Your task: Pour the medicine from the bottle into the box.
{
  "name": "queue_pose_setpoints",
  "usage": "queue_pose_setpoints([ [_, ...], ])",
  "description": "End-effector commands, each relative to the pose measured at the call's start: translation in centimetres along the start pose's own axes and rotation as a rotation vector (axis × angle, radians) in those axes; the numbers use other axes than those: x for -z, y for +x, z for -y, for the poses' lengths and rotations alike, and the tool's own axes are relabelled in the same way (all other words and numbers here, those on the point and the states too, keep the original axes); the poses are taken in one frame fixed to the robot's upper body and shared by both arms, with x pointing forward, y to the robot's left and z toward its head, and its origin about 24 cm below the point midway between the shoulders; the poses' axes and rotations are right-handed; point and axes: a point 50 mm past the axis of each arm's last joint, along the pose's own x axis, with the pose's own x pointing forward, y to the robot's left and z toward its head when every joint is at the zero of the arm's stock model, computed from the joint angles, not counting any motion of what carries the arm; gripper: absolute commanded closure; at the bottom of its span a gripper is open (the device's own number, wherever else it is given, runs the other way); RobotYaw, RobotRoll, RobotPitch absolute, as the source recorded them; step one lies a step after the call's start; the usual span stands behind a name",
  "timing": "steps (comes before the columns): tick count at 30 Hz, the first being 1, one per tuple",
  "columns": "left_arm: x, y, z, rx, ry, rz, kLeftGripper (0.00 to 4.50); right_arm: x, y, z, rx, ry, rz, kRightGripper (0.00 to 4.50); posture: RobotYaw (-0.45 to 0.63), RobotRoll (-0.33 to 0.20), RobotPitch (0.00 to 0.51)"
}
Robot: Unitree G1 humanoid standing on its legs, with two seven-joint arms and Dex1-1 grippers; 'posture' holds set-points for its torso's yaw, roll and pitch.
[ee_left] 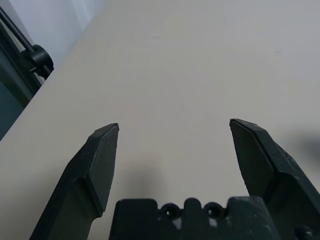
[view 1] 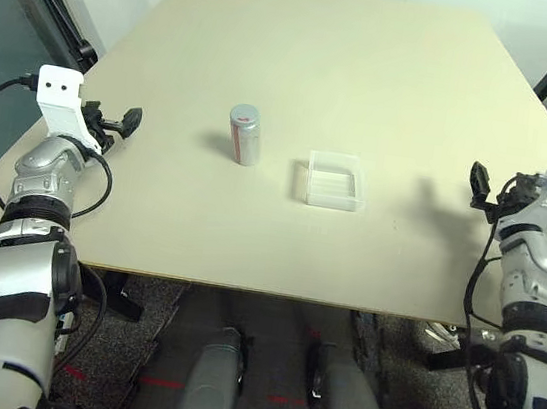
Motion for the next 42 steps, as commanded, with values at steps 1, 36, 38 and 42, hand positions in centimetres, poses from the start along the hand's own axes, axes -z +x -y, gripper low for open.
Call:
queue_pose_setpoints([
  [1, 0.4, 0.2, 0.4, 0.012, 0.004, -0.022, 0.05, 0.2, -0.3, 0.8, 0.03, 0.013, -0.019, 0.0, 0.05, 0.0, 0.138],
  [36, -2.4, -3.1, 10.6, 0.777, -0.052, -0.046, 0.05, -7.8, -2.7, -8.5, -0.884, -0.253, -0.374, 0.0, 0.1, 0.0, 0.101],
  [38, -2.2, -2.5, 11.1, 0.786, -0.04, -0.045, 0.05, -7.9, -2.9, -8.8, -0.897, -0.252, -0.39, 0.0, 0.07, 0.0, 0.101],
  [42, -2.1, -1.4, 11.3, 0.795, -0.01, -0.044, 0.05, -8.1, -3.4, -9.4, -0.931, -0.247, -0.407, 0.0, 0.06, 0.0, 0.099],
])
